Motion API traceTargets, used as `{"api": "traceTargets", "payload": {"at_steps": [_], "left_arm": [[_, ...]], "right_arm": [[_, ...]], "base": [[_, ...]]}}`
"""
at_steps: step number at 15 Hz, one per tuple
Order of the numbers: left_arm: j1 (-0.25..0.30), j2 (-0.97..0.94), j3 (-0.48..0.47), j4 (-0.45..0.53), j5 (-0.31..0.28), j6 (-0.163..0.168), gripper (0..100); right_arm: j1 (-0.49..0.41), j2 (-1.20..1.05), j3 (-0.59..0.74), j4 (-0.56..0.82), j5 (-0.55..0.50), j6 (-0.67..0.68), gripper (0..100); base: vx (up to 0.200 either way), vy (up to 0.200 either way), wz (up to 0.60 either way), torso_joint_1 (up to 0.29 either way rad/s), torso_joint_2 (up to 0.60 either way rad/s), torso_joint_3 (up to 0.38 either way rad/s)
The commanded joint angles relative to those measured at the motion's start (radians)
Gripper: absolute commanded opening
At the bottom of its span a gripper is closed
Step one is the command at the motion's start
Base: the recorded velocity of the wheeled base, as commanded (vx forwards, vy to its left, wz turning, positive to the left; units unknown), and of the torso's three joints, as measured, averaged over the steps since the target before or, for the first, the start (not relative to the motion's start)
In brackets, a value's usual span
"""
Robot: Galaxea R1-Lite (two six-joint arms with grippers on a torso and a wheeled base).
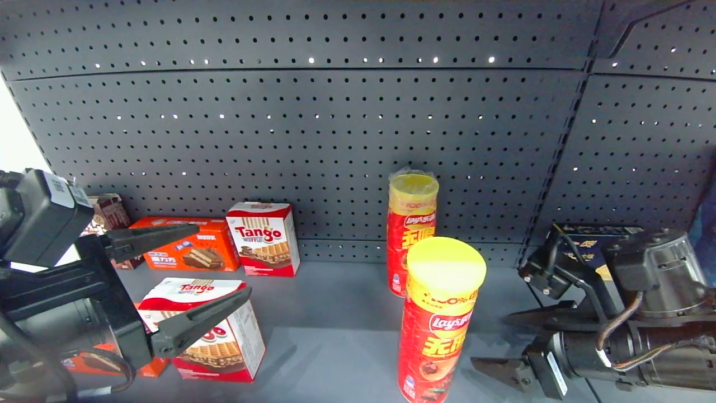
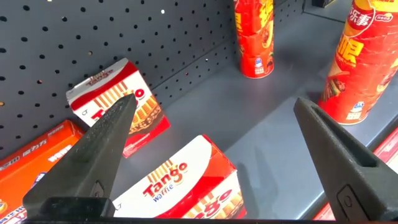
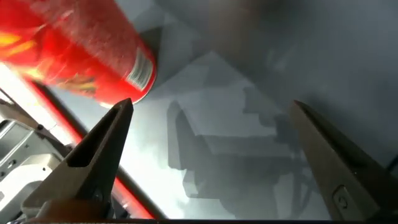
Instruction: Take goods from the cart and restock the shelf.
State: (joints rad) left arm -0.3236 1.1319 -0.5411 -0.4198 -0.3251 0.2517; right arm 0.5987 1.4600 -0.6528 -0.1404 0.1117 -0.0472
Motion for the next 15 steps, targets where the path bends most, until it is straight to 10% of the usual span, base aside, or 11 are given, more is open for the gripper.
{"api": "traceTargets", "payload": {"at_steps": [1,15], "left_arm": [[0.0,0.005,0.0,-0.002,0.0,0.0,100],[0.0,0.016,0.006,-0.004,-0.003,-0.002,100]], "right_arm": [[0.003,0.04,-0.027,-0.001,-0.003,0.0,100],[0.062,0.095,-0.05,-0.015,-0.004,0.0,100]], "base": [[0.0,0.0,0.0,0.0,0.0,0.0],[0.0,0.0,0.0,0.0,0.0,0.0]]}}
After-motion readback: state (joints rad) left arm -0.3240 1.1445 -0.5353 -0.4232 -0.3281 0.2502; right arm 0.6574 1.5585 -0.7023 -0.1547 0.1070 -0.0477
